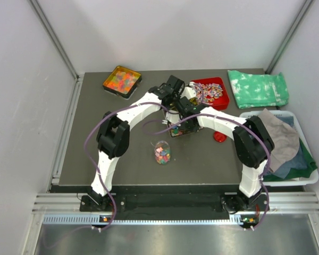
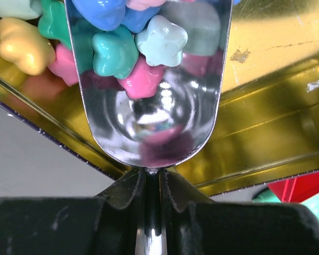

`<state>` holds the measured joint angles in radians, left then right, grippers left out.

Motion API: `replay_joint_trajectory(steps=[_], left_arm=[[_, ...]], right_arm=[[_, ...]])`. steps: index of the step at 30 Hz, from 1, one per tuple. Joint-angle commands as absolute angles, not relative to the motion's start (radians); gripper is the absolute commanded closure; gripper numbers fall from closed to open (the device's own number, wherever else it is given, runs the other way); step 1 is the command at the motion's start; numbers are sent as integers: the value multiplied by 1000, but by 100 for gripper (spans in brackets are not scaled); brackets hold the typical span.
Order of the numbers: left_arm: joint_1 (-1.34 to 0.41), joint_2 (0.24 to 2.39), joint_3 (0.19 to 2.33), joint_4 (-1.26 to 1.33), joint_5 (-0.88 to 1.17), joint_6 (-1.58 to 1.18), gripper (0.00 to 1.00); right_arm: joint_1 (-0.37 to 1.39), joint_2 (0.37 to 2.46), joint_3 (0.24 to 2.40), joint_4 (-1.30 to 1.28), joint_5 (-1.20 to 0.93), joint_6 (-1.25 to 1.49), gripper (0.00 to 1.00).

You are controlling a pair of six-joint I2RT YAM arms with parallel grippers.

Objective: Pack the candies
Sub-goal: Scoop the fake candies from the storage box.

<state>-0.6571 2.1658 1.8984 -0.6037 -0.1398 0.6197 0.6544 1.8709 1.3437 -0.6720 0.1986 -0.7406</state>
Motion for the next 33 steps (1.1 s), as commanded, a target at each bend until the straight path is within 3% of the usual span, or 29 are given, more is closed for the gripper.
replay_joint_trajectory(steps=[1, 22, 33], left_arm=[[-663, 2151, 1934, -603, -178, 591, 100], [-663, 2146, 1930, -618, -175, 595, 100], [-663, 2141, 1921, -626, -172, 597, 100]], right_arm=[[630, 1806, 1347, -575, 288, -683, 100], [627, 1855, 1387, -558, 408, -558, 100], [624, 1830, 1399, -578, 312, -514, 100]])
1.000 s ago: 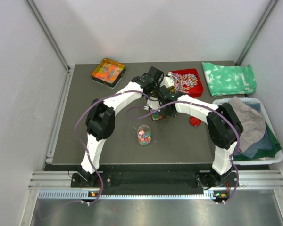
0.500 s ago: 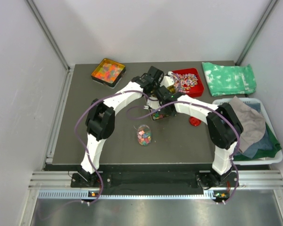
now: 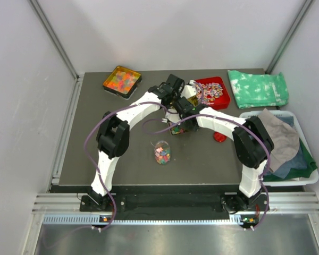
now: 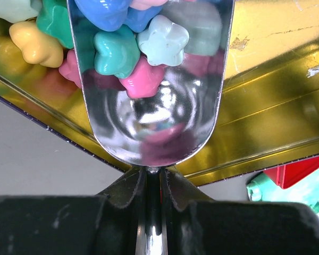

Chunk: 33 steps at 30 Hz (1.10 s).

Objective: Pack the candies
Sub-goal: Scoop the fake candies from the storage box.

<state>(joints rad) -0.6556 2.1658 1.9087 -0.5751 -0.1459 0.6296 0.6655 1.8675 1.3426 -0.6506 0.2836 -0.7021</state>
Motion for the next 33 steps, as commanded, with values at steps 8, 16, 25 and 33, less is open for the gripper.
replay_joint_trajectory(steps=[8, 16, 25, 33], left_arm=[[-660, 2157, 1917, -612, -178, 615, 100], [-658, 2212, 1953, -615, -149, 618, 100], [-657, 2247, 1945, -611, -118, 618, 100], [-652, 2290, 1951, -606, -104, 614, 100]], right_arm=[[611, 1786, 1298, -473, 334, -659, 100], [611, 1792, 1295, -448, 328, -707, 100], [611, 1809, 1287, -373, 334, -699, 100], [609, 1818, 1290, -342, 314, -690, 100]])
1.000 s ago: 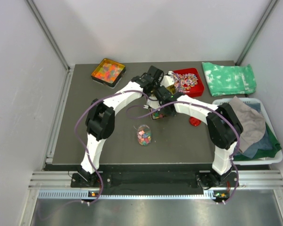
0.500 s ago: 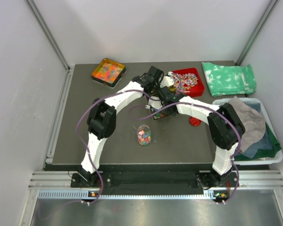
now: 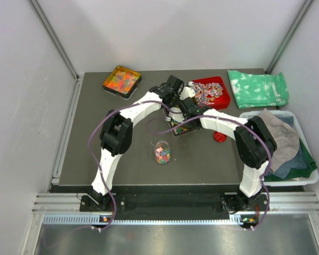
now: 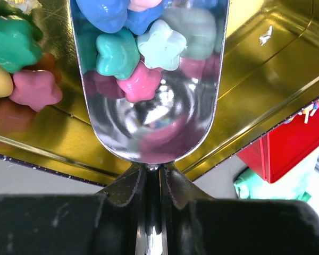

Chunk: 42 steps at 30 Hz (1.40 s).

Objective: Pack the candies
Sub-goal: Scoop the fake candies from the storage box.

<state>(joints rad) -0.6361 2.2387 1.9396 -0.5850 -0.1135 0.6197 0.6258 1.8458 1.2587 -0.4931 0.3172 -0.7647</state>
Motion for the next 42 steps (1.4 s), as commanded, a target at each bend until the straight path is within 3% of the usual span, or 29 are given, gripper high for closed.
replay_joint_trajectory(steps=[1, 7, 15, 23, 30, 33, 37, 42], left_arm=[[-649, 2295, 1953, -604, -101, 606, 100], [-615, 2322, 2019, -609, -83, 549, 97], [-578, 2335, 2068, -620, -55, 500, 82], [-566, 2356, 2095, -630, -55, 482, 80], [-538, 2381, 2163, -650, -26, 430, 69], [-528, 2378, 2181, -653, -5, 410, 54], [-522, 2364, 2183, -644, 40, 396, 44], [-520, 2335, 2184, -627, 77, 368, 21]], right_arm=[[611, 1818, 1292, -344, 311, -689, 100], [609, 1796, 1292, -331, 296, -673, 100], [609, 1772, 1289, -333, 287, -669, 100], [609, 1714, 1273, -345, 245, -663, 100], [609, 1648, 1256, -396, 160, -640, 100], [609, 1623, 1233, -411, 137, -643, 100], [609, 1597, 1195, -434, 95, -643, 100], [609, 1562, 1166, -479, 49, -643, 100]])
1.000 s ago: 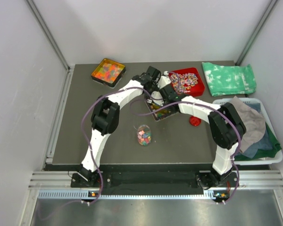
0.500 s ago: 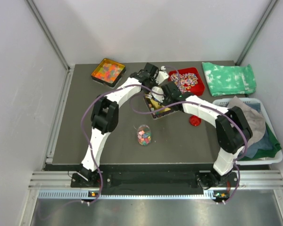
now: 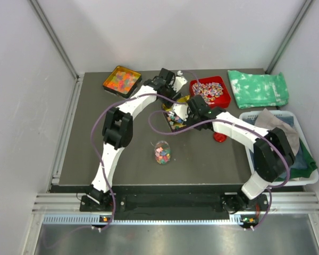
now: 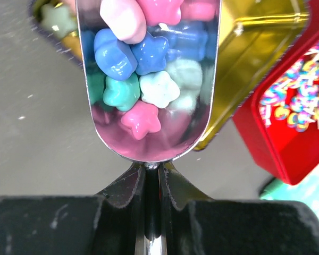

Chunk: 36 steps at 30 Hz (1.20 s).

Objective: Pack the candies
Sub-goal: Scoop the fake candies from the storage box, then place the fake candies in the packing bottle.

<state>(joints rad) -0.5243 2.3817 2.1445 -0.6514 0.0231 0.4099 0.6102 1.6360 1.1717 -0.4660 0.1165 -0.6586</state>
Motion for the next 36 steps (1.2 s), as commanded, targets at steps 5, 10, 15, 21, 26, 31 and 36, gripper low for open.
replay_joint_trajectory(steps=[5, 10, 15, 21, 26, 31, 36], left_arm=[[-511, 2298, 2187, -614, 109, 336, 6], [-496, 2255, 2194, -607, 138, 293, 1], [-437, 2197, 2194, -620, 167, 233, 1], [-312, 2093, 2128, -643, 215, 173, 1], [-259, 1952, 1939, -641, 212, 202, 1], [-210, 1859, 1817, -658, 221, 207, 1], [-169, 1799, 1752, -675, 244, 213, 1]], right_arm=[[609, 1499, 1140, -521, 25, -647, 100], [611, 1427, 1152, -626, 5, -672, 100], [638, 1332, 1186, -759, 3, -753, 100], [718, 1289, 1273, -957, 47, -850, 100], [814, 1279, 1331, -1044, 110, -884, 100], [910, 1298, 1367, -1091, 144, -888, 100], [946, 1341, 1381, -1098, 178, -881, 100]])
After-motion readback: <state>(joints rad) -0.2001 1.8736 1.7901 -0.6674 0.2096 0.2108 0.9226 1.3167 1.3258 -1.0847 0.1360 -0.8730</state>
